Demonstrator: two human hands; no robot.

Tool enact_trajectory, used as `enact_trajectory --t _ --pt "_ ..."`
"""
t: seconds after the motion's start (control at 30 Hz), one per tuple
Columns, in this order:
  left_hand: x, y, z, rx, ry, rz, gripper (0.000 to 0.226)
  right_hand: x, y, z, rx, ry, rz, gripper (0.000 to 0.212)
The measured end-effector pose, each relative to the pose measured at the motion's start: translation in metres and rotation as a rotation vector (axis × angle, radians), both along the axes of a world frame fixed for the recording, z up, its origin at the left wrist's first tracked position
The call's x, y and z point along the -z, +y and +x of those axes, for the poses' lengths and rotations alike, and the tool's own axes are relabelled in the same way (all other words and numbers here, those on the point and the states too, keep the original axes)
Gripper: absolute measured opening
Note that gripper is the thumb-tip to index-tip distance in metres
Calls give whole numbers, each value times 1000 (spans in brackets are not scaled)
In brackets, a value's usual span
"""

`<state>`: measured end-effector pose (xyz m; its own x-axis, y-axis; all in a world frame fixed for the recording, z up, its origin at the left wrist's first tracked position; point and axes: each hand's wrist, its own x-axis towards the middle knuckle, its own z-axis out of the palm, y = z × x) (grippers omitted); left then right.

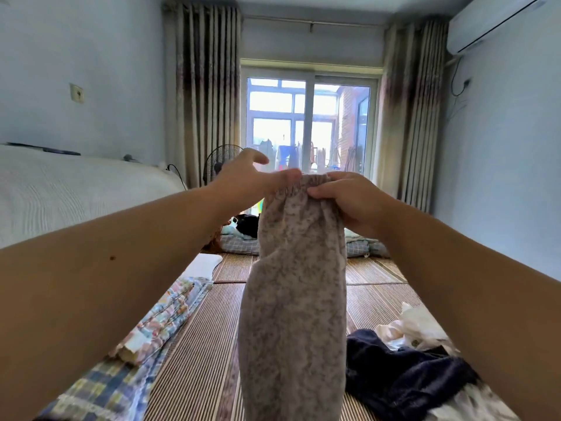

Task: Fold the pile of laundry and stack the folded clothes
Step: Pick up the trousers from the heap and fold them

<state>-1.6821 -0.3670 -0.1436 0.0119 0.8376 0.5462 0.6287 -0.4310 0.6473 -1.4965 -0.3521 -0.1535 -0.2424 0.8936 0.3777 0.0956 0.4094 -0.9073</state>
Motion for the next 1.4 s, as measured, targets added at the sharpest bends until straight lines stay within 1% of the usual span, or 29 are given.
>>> enact_trajectory --t 0.03,0.07,0.1,0.13,0.2,0.27,0.3,0.33,0.4,0.47,0.5,0.53,0.57,0.63,0.67,0.77,0.8,0.83,0.87,0.93,1.0,1.07,1.17,1.23,1.3,1.4 --pt "5 5 -8 94 -51 -96 104 -1 -2 4 -69 -4 -12 15" --pt "11 9 -14 233 -118 -242 114 -2 -4 7 -129 -10 -21 17" --pt "17 15 -20 381 -165 -379 111 -2 -6 10 -182 -16 -24 19" --pt "23 18 -24 487 -172 -475 97 -2 -7 14 -220 -20 -33 20" --pt "31 24 -27 550 -174 -537 57 -1 -4 20 -231 -67 -46 22" --pt "37 28 -21 509 -224 -548 30 6 5 25 -106 -224 -37 24" --pt "40 34 -19 459 -222 -540 18 10 11 27 -11 -339 -11 25" --pt "42 40 -17 388 -177 -509 10 13 16 27 83 -454 28 23" --pt "50 56 -13 236 -65 -446 7 21 28 25 238 -648 93 18" --pt "60 75 -10 122 13 -437 11 31 47 21 358 -769 81 22" --pt "65 83 -9 81 36 -452 14 36 55 19 377 -780 66 23" --pt "69 92 -9 37 48 -466 19 42 67 17 372 -747 42 22" --pt "72 101 -7 19 39 -482 23 48 78 15 352 -668 2 18" --pt "76 124 -7 -1 -40 -499 25 56 98 9 317 -520 -80 8" --pt "74 131 -6 -20 -81 -497 25 58 109 7 318 -477 -89 12" --pt "61 160 -3 -58 -134 -342 21 58 147 1 351 -384 14 18" --pt "52 165 -1 -83 -145 -259 18 56 161 1 359 -343 59 19" --pt "42 170 0 -77 -201 -183 17 53 172 0 369 -311 103 20" --pt "33 174 1 -59 -209 -130 19 47 174 -2 391 -295 151 21" --pt "19 185 0 -68 -173 -36 25 35 171 -8 444 -268 260 20" --pt "12 190 -2 -75 -118 17 25 30 166 -11 474 -244 365 20" --pt "18 187 -5 -34 -121 35 21 37 161 -11 443 -279 381 17" --pt "52 179 -16 -1 -120 -48 18 71 147 -7 380 -355 276 17" --pt "91 165 -25 74 -142 -170 15 106 130 -4 303 -350 188 17" --pt "146 140 -32 88 -63 -284 12 160 106 0 187 -349 48 13" --pt "230 86 -33 67 52 -471 13 250 75 6 117 -494 -119 16"
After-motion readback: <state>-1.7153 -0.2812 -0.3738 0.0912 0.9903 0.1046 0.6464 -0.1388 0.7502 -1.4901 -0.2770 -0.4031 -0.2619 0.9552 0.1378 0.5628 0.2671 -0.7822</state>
